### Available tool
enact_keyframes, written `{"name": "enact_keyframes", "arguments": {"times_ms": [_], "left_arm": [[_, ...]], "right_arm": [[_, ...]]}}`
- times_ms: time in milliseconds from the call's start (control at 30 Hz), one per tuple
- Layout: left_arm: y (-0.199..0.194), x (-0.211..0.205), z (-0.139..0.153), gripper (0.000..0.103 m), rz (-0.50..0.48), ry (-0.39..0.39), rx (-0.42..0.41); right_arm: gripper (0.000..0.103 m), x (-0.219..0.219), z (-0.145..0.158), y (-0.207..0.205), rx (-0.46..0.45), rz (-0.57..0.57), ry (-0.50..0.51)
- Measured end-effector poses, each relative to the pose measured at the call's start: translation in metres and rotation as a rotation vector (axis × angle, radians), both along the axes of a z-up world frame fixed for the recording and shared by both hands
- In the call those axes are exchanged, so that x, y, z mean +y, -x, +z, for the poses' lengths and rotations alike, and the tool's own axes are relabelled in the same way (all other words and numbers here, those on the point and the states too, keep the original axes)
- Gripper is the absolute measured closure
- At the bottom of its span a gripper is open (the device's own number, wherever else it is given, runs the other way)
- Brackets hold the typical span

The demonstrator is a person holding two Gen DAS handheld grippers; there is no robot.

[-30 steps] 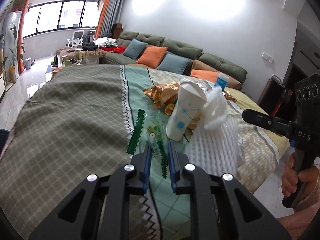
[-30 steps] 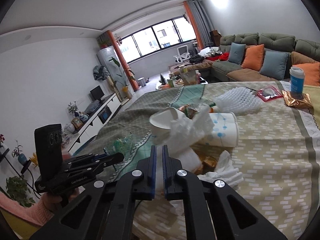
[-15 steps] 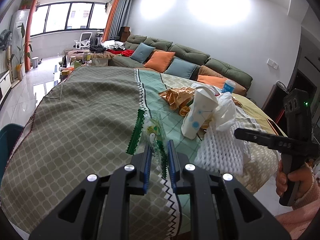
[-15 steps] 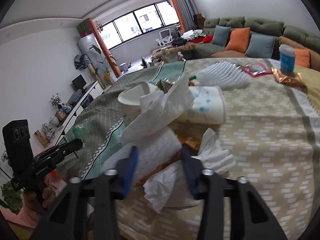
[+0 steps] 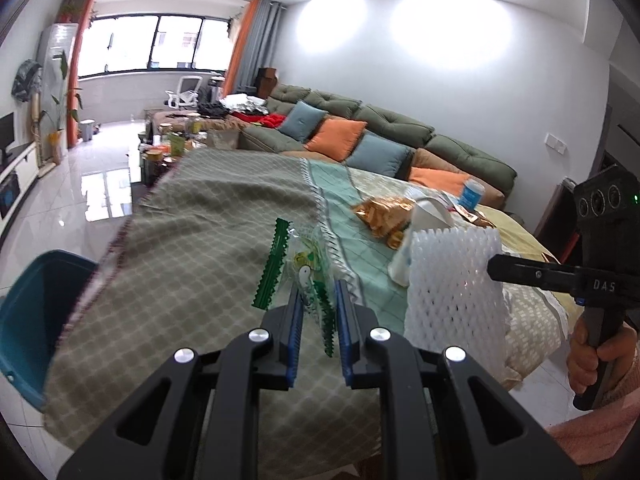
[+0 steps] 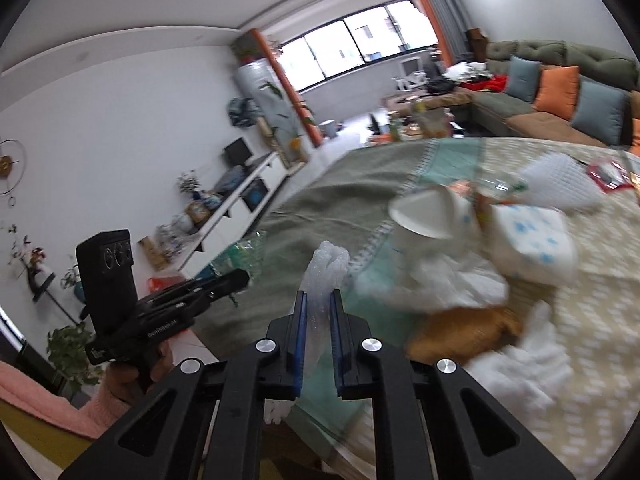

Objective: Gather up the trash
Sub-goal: 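Carry both items to the teal bin and open both grippers over it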

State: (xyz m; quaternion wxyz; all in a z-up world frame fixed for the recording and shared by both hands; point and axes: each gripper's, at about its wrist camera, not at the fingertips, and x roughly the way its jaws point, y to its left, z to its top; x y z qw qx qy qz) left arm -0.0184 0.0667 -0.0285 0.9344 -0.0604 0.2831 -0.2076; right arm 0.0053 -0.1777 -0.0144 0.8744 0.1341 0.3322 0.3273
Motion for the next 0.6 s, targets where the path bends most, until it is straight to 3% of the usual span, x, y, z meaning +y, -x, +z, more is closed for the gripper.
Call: {"name": "enact_keyframes", "arguments": {"times_ms": [300, 600], "left_arm": [[0.007, 0.062, 0.015, 0.086, 0.177, -0.028, -0.034], [-0.008, 0.144, 0.008, 0.086, 0.385, -0.035, 0.033]], "right_arm": [[0.092, 0.074, 0.015, -0.041, -0.061, 0.128, -0.029], [0.092, 0.163, 0.017, -0.09, -0.042, 0.244, -0.071]]}}
